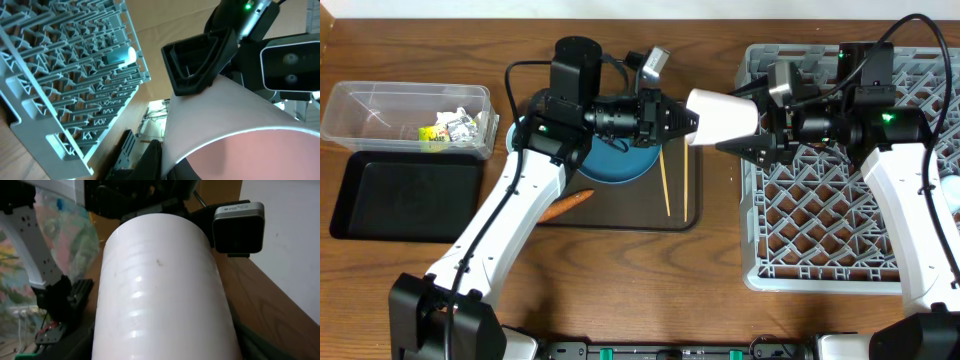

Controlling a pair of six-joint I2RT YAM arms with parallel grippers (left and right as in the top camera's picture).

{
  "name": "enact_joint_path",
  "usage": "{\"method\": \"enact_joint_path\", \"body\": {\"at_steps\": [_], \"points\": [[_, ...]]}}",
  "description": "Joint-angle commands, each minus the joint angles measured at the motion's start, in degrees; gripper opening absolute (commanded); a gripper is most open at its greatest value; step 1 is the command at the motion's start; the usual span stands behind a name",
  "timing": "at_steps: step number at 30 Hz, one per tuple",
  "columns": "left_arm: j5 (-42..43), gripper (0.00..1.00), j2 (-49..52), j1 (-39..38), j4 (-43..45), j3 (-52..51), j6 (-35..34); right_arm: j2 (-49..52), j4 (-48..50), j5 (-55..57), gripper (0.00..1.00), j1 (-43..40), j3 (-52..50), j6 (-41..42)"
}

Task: Sort waste into correct bins and load items into the dishwasher rack
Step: 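Lift the pink cup toward the right gripper and grasp it, then release the cup from the left gripper and carry it right into the rack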

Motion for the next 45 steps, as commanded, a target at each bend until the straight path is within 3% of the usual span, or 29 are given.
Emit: {"method": "enact_joint_path", "body": {"at_steps": [1, 4, 7, 12, 16, 20, 27, 33, 38, 45], "points": [[1.0, 0.1, 0.5, 0.0, 2.6, 1.1, -1.6, 0.2, -0.4, -1.0, 0.66, 0.5, -0.1, -0.2], [1.0, 0.17, 0.5, 0.0, 2.5, 1.1, -1.5, 0.2, -0.5, -0.8, 0.63, 0.5, -0.1, -0.2], [1.0, 0.38, 0.5, 0.0, 2.5, 1.0, -1.5, 0.2, -0.6, -0.8, 0.6, 0.3, -0.1, -0.2], [1.0, 0.62, 0.5, 0.7, 1.9, 1.0, 2.6, 0.2, -0.5, 2.2, 0.52, -0.8, -0.1, 5.4], [-0.5, 0.69, 0.5, 3.4, -0.7, 1.0, 6.5, 0.2, -0.1, 16.3, 0.47, -2.7, -0.1, 18.6], [-7.1, 0.75, 0.4, 7.1, -9.7, 1.0, 13.6, 0.1, -0.6, 31.8, 0.46, -5.6, -0.1, 29.8], [-33.2, 0.83, -1.2, 11.1, -33.7, 1.0, 28.3, -1.0, -7.8, 46.2, 0.45, -13.2, 4.2, 40.0], [-50.6, 0.84, -5.8, 11.2, -42.8, 1.0, 32.5, -1.0, -21.6, 63.4, 0.49, -19.1, 14.4, 46.4], [-53.5, 0.86, -10.7, 11.2, -43.9, 1.0, 32.6, -1.0, -33.3, 74.2, 0.51, -25.0, 18.2, 49.6], [-53.5, 0.86, -13.0, 11.2, -44.5, 1.0, 32.6, 1.8, -34.1, 79.2, 0.51, -32.1, 18.0, 50.2]]}}
